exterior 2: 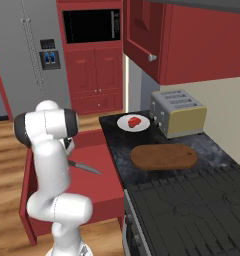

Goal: Pick up the knife from the drawer and place it on the cutting board. Then place the meat from the plate to the cutting board.

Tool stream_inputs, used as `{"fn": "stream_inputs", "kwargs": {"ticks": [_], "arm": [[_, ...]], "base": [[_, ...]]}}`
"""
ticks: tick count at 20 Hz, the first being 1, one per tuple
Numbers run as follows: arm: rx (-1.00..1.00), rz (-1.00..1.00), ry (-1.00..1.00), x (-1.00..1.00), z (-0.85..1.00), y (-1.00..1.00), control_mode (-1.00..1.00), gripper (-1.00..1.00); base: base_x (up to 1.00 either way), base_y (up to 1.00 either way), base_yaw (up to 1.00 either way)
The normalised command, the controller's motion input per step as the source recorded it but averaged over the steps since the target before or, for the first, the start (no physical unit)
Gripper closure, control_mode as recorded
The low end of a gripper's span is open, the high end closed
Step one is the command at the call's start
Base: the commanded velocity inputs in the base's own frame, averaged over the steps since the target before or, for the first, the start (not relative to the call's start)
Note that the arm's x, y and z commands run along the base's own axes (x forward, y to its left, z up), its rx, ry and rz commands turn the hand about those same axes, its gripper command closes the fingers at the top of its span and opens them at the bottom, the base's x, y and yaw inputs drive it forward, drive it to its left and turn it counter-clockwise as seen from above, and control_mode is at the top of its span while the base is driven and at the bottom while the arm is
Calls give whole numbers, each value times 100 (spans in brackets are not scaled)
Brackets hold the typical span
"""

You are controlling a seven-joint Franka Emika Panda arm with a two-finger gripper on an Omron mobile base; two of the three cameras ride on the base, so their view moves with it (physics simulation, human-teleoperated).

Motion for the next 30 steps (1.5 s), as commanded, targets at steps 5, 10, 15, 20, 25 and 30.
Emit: {"fn": "stream_inputs", "kwargs": {"ticks": [5,10,15,20,25,30], "arm": [[0,0,1,41,-16,0,-100,-100],[0,0,0,34,-25,0,-100,-100],[0,0,0,29,-29,0,-100,-100],[1,0,-2,22,-32,2,-100,-100],[3,3,0,21,-30,1,-100,-100],[2,1,0,22,-32,2,-100,-100]], "base": [[0,0,0],[0,0,0],[0,0,0],[0,0,0],[0,0,0],[0,0,0]]}}
